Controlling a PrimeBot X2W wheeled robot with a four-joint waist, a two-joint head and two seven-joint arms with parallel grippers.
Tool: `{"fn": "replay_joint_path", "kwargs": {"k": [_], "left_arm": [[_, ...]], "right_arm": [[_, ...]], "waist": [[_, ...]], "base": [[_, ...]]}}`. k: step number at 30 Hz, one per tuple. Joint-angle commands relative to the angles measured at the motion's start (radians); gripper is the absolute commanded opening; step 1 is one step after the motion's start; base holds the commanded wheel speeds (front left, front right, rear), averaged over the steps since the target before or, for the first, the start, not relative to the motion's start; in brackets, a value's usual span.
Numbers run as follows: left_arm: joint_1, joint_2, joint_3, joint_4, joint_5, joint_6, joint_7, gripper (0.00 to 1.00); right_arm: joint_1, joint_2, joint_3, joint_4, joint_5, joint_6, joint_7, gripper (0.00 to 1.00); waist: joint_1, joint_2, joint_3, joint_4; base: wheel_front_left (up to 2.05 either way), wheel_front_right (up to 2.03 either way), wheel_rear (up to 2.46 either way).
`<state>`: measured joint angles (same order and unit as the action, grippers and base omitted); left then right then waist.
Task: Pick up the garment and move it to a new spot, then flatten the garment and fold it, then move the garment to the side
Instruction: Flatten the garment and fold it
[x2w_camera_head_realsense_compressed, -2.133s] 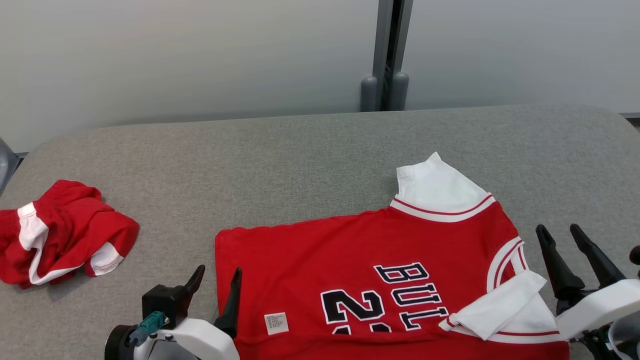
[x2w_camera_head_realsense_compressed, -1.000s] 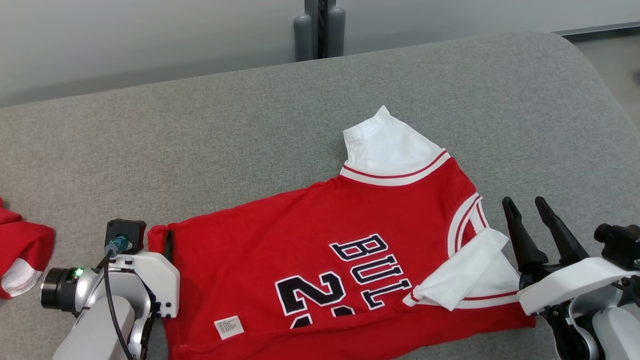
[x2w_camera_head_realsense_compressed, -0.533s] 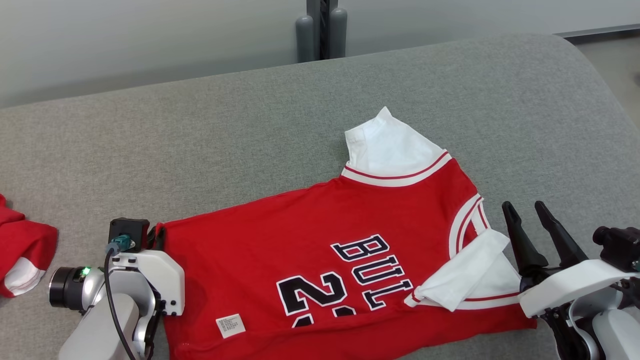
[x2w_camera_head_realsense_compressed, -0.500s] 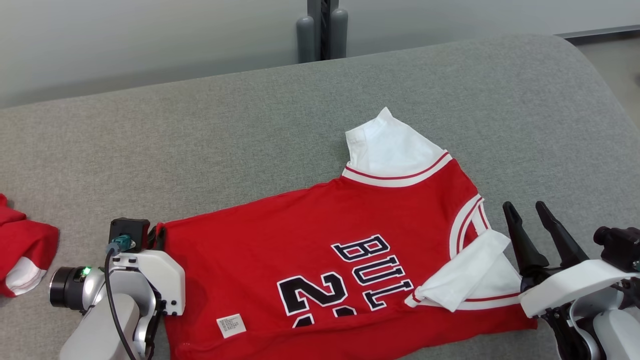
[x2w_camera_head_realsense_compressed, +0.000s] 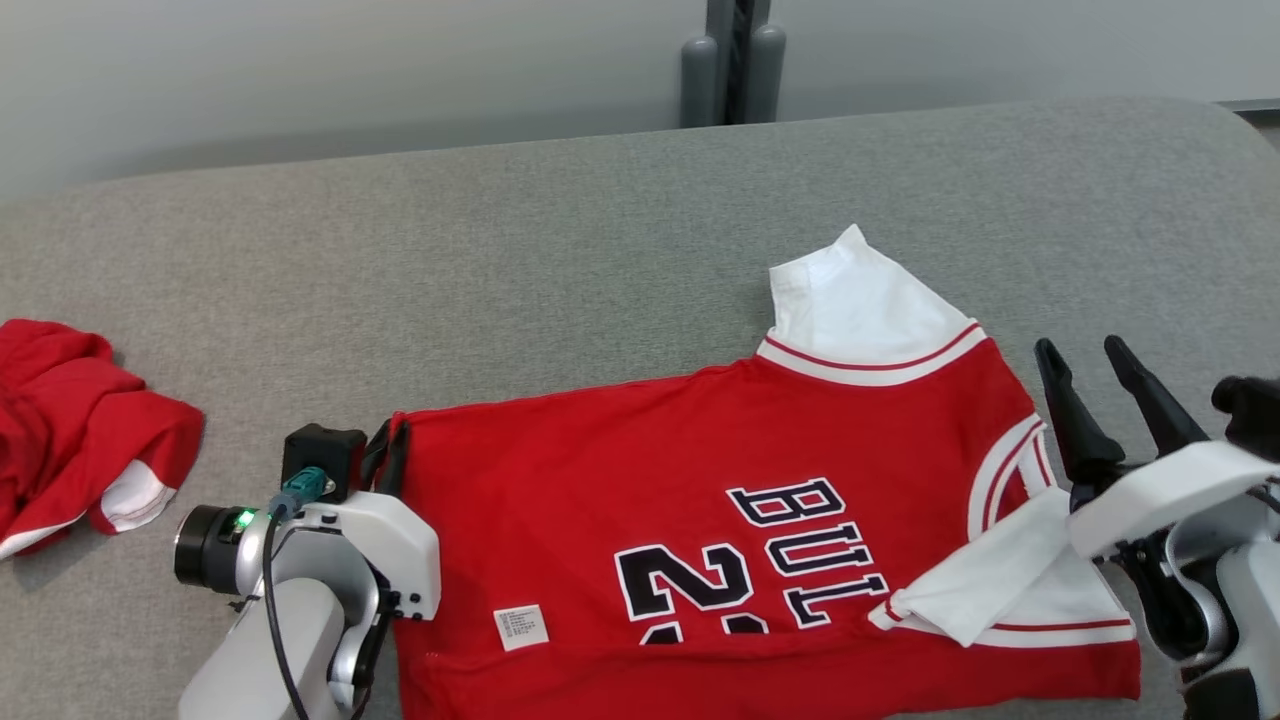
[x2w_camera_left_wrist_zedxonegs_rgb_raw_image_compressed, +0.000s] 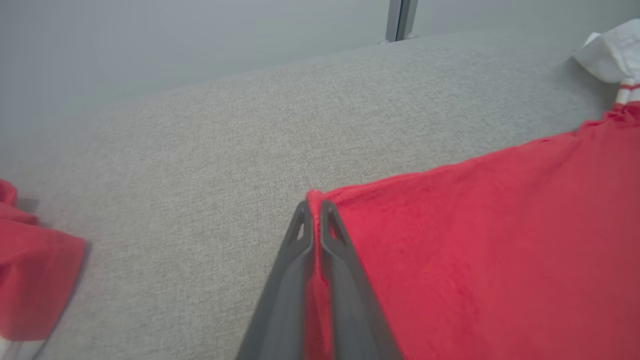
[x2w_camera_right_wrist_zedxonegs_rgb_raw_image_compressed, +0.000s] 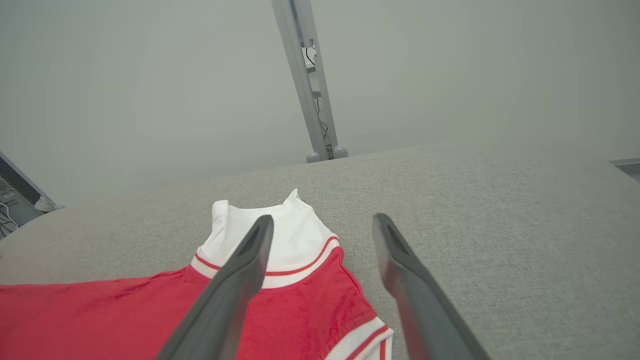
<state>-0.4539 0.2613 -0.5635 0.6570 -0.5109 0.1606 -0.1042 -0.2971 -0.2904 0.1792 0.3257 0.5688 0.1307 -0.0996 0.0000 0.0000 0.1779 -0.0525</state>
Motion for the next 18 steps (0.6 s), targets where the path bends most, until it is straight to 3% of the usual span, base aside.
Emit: {"fn": "replay_joint_path", "kwargs": {"k": [1,10,18], "left_arm": [[0.013,-0.003,-0.003,-0.011,0.007,0.006,-0.006,0.00],[-0.008,-0.066,-0.047,-0.102,0.020,0.019,-0.008,0.00],[-0.041,-0.115,-0.084,-0.119,0.030,0.003,-0.015,0.00]], "right_arm": [[-0.032,-0.004,0.003,0.016,0.001,0.000,0.015,1.00],[-0.309,-0.068,0.084,0.256,0.022,0.000,0.157,1.00],[-0.455,-0.136,0.171,0.408,0.050,0.000,0.173,1.00]], "waist": [[0.0000,0.0000,0.010,0.022],[0.0000,0.0000,0.084,0.140],[0.0000,0.0000,0.143,0.223]], "base": [[0.00,0.00,0.00],[0.00,0.00,0.00],[0.00,0.00,0.00]]}}
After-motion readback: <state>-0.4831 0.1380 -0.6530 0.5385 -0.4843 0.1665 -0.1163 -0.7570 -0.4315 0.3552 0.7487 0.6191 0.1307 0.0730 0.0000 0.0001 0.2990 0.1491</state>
